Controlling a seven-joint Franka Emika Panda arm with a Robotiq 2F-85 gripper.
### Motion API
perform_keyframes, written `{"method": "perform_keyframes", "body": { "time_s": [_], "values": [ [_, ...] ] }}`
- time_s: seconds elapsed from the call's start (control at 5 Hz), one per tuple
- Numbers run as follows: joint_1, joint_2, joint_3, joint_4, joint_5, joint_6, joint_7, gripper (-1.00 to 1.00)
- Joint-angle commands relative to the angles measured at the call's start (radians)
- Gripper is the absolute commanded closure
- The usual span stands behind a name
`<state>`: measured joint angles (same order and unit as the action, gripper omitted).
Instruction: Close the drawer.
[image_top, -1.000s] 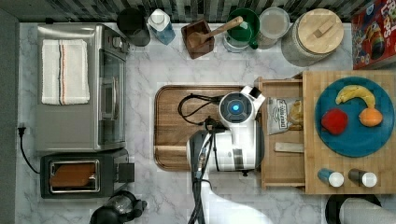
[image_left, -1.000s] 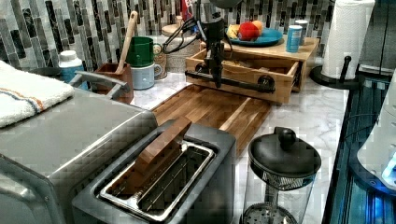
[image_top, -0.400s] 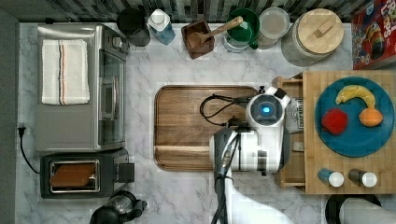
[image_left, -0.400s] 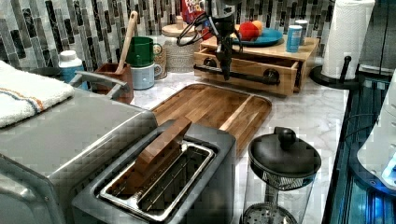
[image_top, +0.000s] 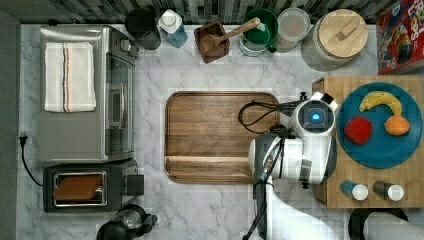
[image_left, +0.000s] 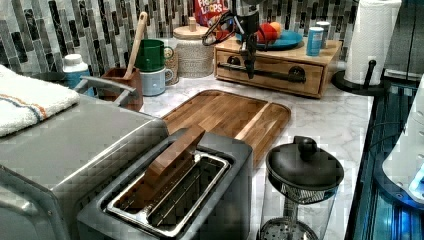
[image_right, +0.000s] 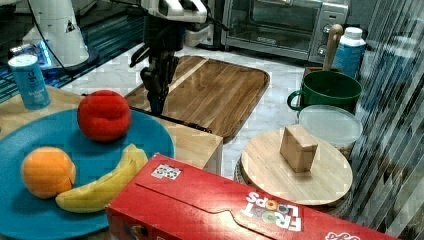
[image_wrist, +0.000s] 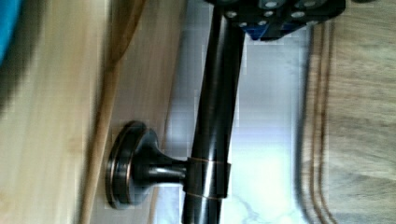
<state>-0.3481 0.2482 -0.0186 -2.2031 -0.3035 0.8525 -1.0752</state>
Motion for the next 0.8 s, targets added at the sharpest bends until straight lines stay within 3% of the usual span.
{"method": "perform_keyframes", "body": {
  "time_s": [0.2, 0.8],
  "values": [
    [-0.086, 0.032, -0.101, 0.226, -0.081, -0.016, -0.091, 1.0],
    [-0.081, 0.025, -0.091, 0.235, -0.066, -0.066, -0.076, 1.0]
  ]
}}
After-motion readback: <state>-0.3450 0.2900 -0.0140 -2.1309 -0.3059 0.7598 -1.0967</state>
